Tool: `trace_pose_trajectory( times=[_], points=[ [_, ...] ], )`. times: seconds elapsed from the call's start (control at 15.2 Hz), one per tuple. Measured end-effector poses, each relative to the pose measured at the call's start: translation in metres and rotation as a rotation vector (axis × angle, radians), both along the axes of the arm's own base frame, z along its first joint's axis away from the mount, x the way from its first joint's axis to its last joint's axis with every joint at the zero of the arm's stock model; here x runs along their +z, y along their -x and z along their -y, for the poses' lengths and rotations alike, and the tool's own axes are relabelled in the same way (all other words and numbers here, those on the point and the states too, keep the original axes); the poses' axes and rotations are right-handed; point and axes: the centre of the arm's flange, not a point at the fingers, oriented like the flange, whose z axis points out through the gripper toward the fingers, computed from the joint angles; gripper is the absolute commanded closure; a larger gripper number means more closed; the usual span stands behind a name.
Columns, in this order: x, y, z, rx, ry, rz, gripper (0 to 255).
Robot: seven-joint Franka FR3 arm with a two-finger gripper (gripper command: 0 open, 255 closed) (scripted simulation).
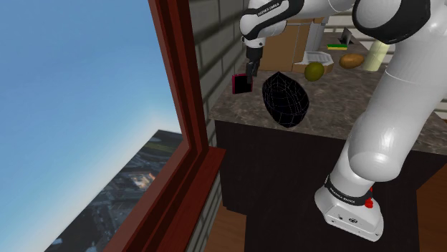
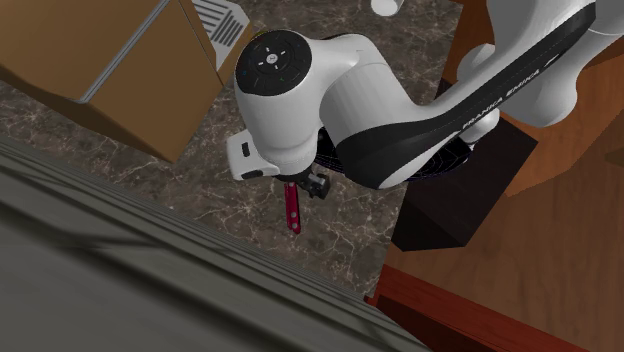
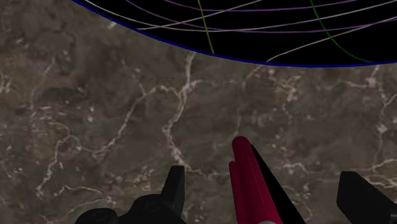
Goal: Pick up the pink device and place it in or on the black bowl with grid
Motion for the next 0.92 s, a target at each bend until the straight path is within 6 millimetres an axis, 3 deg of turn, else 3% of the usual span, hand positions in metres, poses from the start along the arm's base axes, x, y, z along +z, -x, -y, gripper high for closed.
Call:
trace_pose_trajectory(
  times=[0.66,0.92],
  points=[
    [0.0,0.0,0.0,0.0,0.0,0.0,255],
    [0.015,-0.001,-0.001,0.0,0.0,0.0,255]
  ],
)
